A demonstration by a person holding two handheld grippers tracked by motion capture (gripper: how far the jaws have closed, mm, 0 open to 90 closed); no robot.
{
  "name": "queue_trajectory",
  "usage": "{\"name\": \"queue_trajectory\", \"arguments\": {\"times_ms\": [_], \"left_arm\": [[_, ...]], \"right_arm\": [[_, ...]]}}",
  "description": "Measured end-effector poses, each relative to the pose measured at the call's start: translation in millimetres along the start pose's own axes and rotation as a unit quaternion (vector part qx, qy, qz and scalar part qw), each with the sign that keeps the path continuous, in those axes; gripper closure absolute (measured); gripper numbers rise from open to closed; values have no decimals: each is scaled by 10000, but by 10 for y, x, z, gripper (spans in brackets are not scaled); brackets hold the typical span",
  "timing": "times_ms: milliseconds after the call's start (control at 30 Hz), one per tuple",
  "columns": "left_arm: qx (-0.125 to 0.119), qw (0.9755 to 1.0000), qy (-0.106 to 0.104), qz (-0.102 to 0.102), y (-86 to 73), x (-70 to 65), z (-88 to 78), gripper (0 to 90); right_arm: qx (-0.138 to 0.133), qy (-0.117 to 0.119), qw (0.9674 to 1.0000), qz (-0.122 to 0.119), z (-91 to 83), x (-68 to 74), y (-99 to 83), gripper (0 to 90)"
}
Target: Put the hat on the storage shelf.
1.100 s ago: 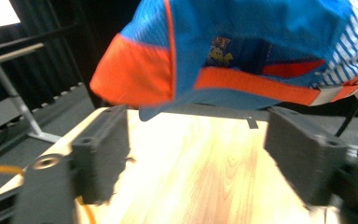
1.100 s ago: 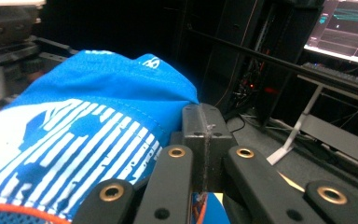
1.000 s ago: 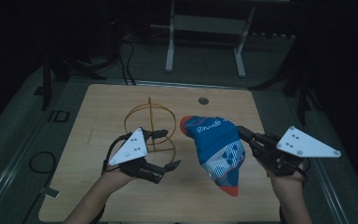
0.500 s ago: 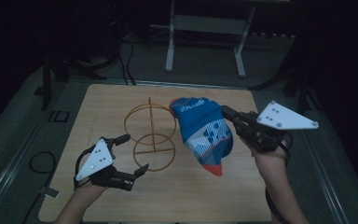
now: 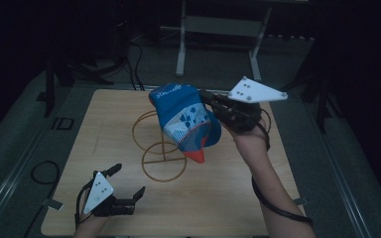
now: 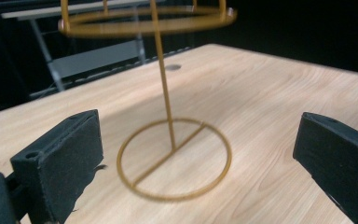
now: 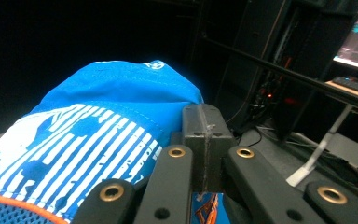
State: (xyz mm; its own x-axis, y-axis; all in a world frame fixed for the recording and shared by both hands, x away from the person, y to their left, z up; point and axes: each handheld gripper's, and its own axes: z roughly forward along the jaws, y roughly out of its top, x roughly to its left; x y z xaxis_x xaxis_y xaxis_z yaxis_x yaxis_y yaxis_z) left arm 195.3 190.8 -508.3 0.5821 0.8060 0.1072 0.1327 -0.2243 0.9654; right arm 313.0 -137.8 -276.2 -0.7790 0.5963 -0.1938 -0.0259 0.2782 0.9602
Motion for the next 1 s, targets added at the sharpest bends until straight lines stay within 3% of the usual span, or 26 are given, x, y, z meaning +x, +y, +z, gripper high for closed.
{"name": "queue_trajectory", "arguments": {"times_ms": [133, 267, 433, 467, 733, 1000], "left_arm": [[49, 9999, 136, 11, -184, -43, 10, 18], [113, 9996, 118, -208, -300, -12, 14, 18], [276, 9987, 247, -357, -418, 47, -28, 18], [259, 9985, 279, -399, -434, 58, -45, 18], [90, 9974, 437, -561, -468, 130, -148, 18], [125, 9969, 462, -632, -495, 155, -158, 18]], "right_arm": [[67, 78, 9999, -2, 205, 50, 52, 900], [170, 158, 9997, -26, 408, 113, 92, 900], [253, 242, 9994, -15, 584, 162, 102, 900], [331, 314, 9990, 15, 704, 210, 99, 900], [558, 418, 9975, -133, 1030, 378, 94, 900], [869, 465, 9951, -13, 1143, 320, -110, 900]]}}
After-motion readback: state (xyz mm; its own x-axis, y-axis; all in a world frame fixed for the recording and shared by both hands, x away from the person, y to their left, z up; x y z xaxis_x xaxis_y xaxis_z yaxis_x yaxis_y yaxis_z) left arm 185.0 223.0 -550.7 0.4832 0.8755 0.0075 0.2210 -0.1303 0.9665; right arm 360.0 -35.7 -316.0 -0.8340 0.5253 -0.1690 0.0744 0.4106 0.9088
